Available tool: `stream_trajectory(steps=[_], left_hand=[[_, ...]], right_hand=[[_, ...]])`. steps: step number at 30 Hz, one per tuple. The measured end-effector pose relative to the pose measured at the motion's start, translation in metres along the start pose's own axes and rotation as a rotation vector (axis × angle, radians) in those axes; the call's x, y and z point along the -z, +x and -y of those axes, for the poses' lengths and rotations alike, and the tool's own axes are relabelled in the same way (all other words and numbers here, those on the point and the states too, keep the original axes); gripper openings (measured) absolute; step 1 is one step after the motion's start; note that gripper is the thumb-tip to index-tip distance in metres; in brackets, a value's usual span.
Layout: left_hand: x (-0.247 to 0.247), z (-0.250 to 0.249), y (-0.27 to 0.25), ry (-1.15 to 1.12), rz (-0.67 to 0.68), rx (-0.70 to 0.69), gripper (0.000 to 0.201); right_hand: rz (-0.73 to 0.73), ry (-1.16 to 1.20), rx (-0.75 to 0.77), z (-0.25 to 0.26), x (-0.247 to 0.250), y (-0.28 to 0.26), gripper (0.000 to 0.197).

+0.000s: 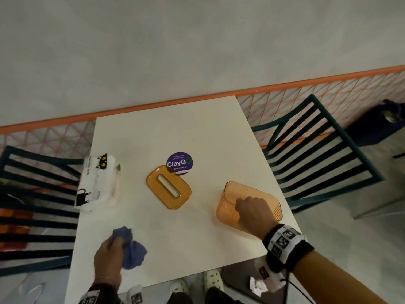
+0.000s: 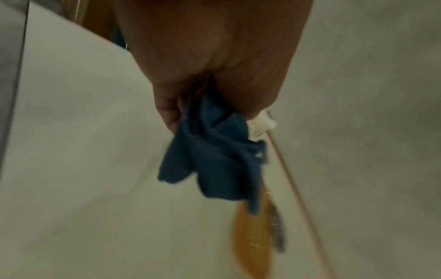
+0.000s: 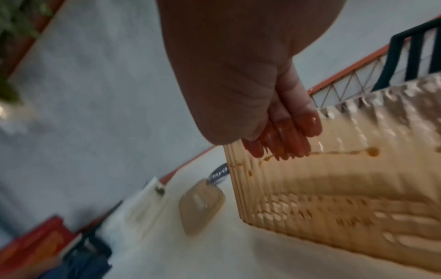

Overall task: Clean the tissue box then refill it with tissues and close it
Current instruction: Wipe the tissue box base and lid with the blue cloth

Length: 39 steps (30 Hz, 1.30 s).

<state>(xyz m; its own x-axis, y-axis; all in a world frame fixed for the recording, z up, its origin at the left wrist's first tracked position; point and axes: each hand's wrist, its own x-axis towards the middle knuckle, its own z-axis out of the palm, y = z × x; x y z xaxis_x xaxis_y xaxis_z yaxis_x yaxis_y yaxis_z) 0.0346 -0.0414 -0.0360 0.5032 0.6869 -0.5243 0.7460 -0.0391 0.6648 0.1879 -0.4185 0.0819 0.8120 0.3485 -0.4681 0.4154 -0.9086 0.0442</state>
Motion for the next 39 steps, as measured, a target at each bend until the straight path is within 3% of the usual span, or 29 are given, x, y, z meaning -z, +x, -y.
stream_trajectory(steps=[3, 5, 6, 7, 9, 10, 12, 15, 18, 20, 23, 28, 31, 35, 36, 39], left_hand=[[-0.011, -0.045, -0.044, -0.391, 0.291, -0.074, 0.022], [-0.024, -0.093, -0.082, -0.616, 0.589, -0.129, 0.031], [-0.034, -0.110, -0.095, -0.603, 0.599, -0.166, 0.028], [-0.045, -0.128, -0.110, -0.543, 0.522, -0.270, 0.025], [-0.063, -0.152, -0.139, -0.343, 0.224, -0.550, 0.032], [-0.074, -0.159, -0.152, -0.268, 0.159, -0.681, 0.035], [-0.094, -0.163, -0.170, -0.134, 0.093, -0.952, 0.040], [-0.112, -0.143, -0.171, -0.004, 0.137, -1.112, 0.046], [-0.108, -0.135, -0.156, 0.182, -0.019, -1.183, 0.041], [-0.102, -0.145, -0.138, 0.227, -0.076, -1.112, 0.038], [-0.094, -0.152, -0.121, 0.172, 0.080, -1.067, 0.040], [-0.086, -0.123, -0.151, 0.199, 0.272, -1.379, 0.048], [-0.089, -0.134, -0.142, 0.248, 0.223, -1.494, 0.045], [-0.094, -0.173, -0.135, 0.163, 0.202, -1.267, 0.044], [-0.094, -0.175, -0.139, 0.184, 0.191, -1.277, 0.045], [-0.093, -0.152, -0.154, 0.352, 0.171, -1.490, 0.052]], right_hand=[[-0.065, 0.259, -0.119, -0.011, 0.020, 0.007, 0.035], [-0.120, 0.422, -0.182, -0.015, 0.033, 0.009, 0.033], [-0.146, 0.500, -0.194, -0.015, 0.039, 0.009, 0.030], [-0.164, 0.569, -0.194, -0.013, 0.045, 0.008, 0.027], [-0.169, 0.692, -0.176, -0.006, 0.058, 0.003, 0.027], [-0.158, 0.783, -0.174, -0.001, 0.064, -0.001, 0.026], [-0.121, 0.975, -0.164, 0.012, 0.070, -0.011, 0.027], [-0.160, 0.987, -0.101, 0.034, 0.065, -0.023, 0.020], [-0.221, 0.854, -0.039, 0.061, 0.049, -0.035, 0.013], [-0.262, 0.848, -0.020, 0.078, 0.037, -0.042, 0.015], [-0.333, 0.877, -0.010, 0.094, 0.034, -0.045, 0.014], [-0.362, 0.989, -0.025, 0.097, 0.043, -0.047, 0.006], [-0.398, 0.990, -0.024, 0.094, 0.042, -0.048, 0.008], [-0.450, 1.088, -0.065, 0.088, 0.050, -0.048, 0.023], [-0.461, 1.104, -0.076, 0.086, 0.053, -0.047, 0.023], [-0.477, 1.157, -0.139, 0.081, 0.057, -0.039, 0.020]])
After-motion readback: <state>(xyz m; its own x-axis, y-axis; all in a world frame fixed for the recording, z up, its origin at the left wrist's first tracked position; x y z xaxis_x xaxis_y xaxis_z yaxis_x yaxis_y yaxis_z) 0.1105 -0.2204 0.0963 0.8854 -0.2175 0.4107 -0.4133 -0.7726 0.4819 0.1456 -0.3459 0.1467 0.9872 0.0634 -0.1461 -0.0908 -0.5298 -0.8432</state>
